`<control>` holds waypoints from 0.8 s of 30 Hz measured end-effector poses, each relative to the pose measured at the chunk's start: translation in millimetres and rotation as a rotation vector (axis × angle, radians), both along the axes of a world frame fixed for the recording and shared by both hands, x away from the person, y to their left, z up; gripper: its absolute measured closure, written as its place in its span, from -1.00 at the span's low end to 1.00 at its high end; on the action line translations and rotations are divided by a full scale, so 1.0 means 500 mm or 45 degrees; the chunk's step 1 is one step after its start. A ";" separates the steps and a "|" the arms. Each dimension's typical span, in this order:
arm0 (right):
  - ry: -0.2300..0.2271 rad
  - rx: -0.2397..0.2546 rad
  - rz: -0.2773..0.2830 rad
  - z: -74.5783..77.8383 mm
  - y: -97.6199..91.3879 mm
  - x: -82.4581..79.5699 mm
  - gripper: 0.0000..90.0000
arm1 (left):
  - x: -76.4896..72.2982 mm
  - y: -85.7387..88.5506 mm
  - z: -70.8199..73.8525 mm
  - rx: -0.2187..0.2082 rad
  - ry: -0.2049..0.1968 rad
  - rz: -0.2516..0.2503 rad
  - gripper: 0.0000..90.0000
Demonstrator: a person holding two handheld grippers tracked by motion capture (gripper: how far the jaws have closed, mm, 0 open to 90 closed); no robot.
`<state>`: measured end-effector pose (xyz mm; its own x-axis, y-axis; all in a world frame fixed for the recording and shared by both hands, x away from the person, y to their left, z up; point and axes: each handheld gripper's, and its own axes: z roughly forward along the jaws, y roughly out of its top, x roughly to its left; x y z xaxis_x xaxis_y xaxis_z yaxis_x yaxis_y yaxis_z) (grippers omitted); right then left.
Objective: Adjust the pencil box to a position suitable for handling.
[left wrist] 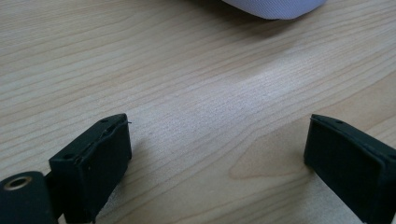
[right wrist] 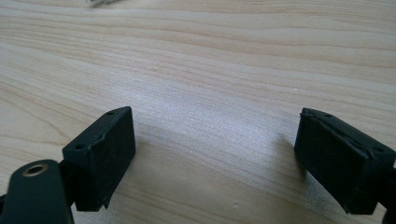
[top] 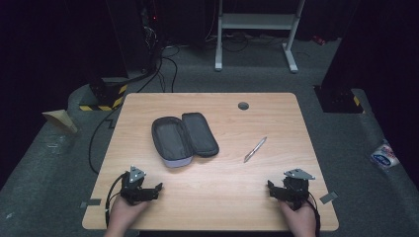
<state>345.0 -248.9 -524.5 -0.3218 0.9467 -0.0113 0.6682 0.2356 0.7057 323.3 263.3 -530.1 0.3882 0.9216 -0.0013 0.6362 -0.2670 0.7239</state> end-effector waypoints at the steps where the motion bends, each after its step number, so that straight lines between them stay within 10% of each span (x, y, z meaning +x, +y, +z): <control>1: -0.001 0.000 0.000 0.000 0.000 0.000 -0.73 | 0.001 -0.001 0.000 0.001 0.001 0.006 -0.83; 24: 0.000 0.000 0.004 0.000 0.000 -0.002 -0.73 | 0.007 -0.005 0.003 0.017 0.019 0.040 -0.85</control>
